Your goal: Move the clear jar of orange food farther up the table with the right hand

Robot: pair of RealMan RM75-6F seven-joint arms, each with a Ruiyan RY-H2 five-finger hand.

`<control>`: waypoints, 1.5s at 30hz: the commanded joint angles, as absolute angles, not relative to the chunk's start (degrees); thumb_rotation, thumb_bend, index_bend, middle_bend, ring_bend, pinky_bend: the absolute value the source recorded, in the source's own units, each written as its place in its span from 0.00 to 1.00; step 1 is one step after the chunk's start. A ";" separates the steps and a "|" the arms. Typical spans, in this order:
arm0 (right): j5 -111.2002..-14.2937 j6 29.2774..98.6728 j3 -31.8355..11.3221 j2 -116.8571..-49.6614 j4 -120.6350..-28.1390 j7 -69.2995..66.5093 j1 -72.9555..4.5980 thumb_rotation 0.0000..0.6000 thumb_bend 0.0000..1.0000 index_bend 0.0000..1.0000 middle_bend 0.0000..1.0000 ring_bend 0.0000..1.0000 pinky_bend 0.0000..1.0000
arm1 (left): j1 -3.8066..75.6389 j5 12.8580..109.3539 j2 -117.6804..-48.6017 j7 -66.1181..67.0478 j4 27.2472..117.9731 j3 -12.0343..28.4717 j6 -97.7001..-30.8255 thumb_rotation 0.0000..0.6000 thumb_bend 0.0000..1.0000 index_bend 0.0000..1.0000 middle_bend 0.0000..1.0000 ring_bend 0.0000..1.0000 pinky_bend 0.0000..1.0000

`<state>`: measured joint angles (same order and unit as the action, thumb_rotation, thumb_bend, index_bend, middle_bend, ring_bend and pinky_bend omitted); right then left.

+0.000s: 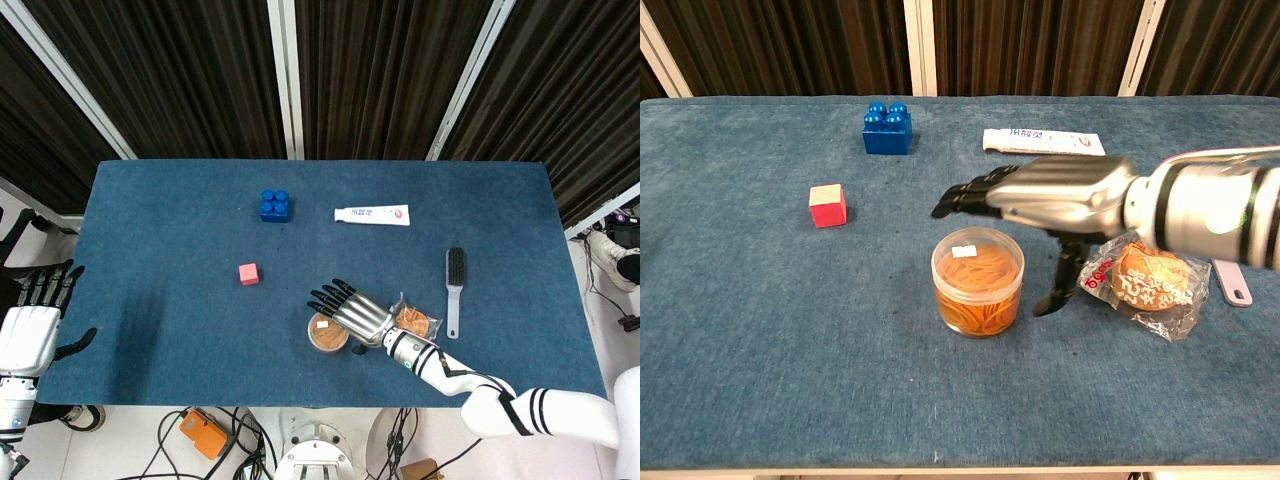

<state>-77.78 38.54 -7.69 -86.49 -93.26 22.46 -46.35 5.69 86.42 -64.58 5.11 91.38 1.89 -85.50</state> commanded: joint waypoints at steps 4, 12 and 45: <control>-78.41 38.96 -6.86 -89.16 -90.11 20.13 -47.83 1.00 0.33 0.53 0.39 0.41 0.61 | 5.25 86.42 -64.73 5.59 91.15 2.18 -86.56 1.00 0.18 0.00 0.00 0.00 0.01; -80.98 45.06 -7.33 -90.64 -87.73 18.11 -47.26 1.00 0.44 0.80 0.62 0.65 0.84 | 4.71 85.51 -65.65 7.30 91.06 2.94 -87.79 1.00 0.22 0.00 0.00 0.00 0.01; -72.55 44.99 -7.93 -85.82 -72.80 7.37 -43.34 1.00 0.44 0.00 0.15 0.16 0.40 | 5.37 85.50 -65.11 6.53 91.50 2.56 -85.68 1.00 0.16 0.00 0.00 0.00 0.01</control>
